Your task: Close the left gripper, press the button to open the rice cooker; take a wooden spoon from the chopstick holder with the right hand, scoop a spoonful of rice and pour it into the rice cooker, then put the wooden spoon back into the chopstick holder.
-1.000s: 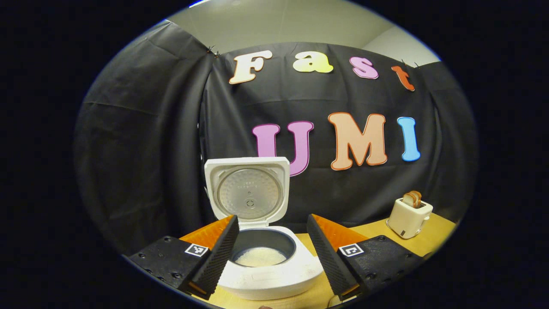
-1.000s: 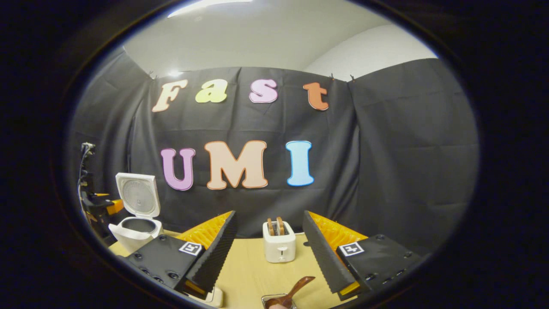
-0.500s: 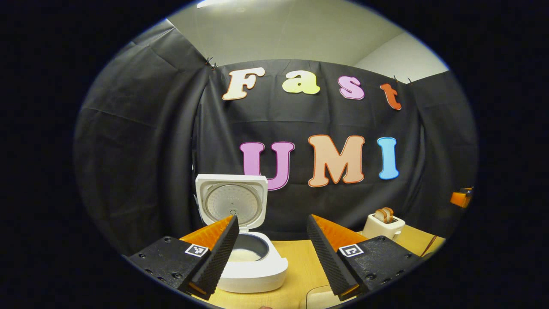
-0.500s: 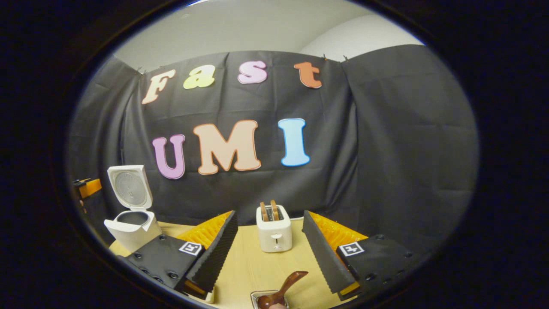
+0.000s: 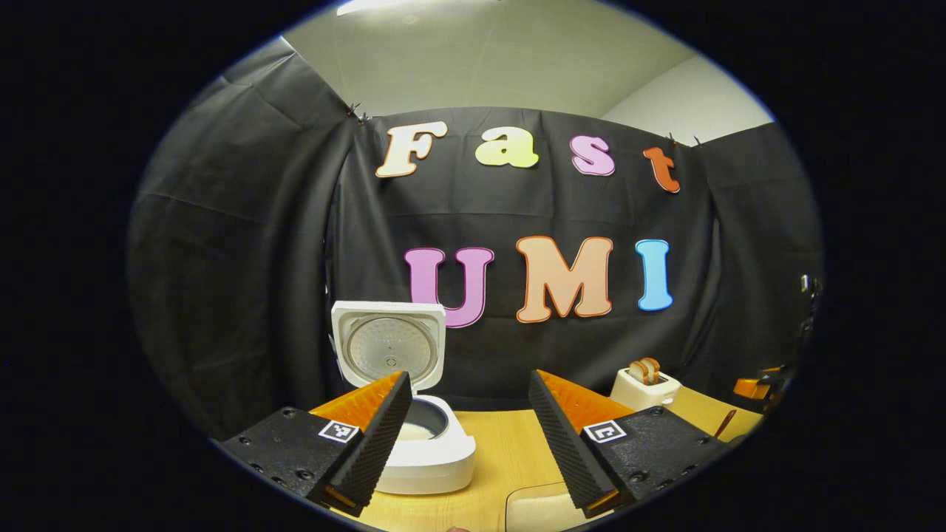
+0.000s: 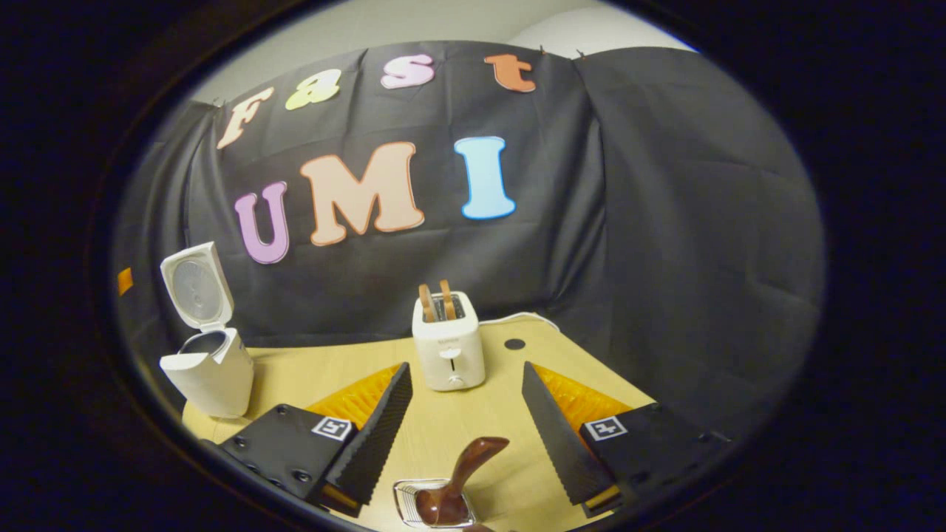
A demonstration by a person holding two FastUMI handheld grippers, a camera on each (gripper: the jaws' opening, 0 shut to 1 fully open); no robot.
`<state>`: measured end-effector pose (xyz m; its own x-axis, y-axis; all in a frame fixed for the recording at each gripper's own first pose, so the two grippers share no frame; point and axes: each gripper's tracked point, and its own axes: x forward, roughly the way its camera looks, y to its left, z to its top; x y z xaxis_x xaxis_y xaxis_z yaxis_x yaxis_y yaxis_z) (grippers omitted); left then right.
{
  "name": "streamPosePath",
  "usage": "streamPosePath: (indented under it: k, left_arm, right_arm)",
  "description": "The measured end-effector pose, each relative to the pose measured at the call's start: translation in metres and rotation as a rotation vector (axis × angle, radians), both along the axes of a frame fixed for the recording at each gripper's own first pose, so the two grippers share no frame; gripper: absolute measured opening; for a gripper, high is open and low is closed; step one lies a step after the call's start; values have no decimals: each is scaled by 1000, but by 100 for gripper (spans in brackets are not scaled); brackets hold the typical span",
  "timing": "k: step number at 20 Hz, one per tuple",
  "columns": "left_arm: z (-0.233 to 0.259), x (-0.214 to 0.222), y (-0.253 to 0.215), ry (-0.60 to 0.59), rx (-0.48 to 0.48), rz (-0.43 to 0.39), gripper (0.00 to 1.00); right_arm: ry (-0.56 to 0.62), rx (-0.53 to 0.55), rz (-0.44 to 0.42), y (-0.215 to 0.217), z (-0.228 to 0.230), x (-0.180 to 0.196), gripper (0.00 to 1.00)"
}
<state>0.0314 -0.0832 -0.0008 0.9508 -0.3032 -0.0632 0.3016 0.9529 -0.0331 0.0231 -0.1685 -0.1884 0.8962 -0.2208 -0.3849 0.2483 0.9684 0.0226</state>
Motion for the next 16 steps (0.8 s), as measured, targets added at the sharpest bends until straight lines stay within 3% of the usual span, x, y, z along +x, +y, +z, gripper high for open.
streamPosePath:
  k: [6, 7, 9, 16]
  left_arm:
    - [1, -9, -5, 3, 9, 0, 94]
    - [1, -11, -4, 6, 10, 2, 94]
    - [-1, -13, -2, 14, 15, 10, 94]
    - [-7, -20, 8, 35, 39, 48, 94]
  right_arm:
    - [148, 134, -11, -4, -63, -6, 97]
    - [170, 155, -16, -4, -73, -8, 94]
    - [220, 203, -21, -2, -92, -10, 100]
    - [332, 327, 3, 13, -134, -18, 98]
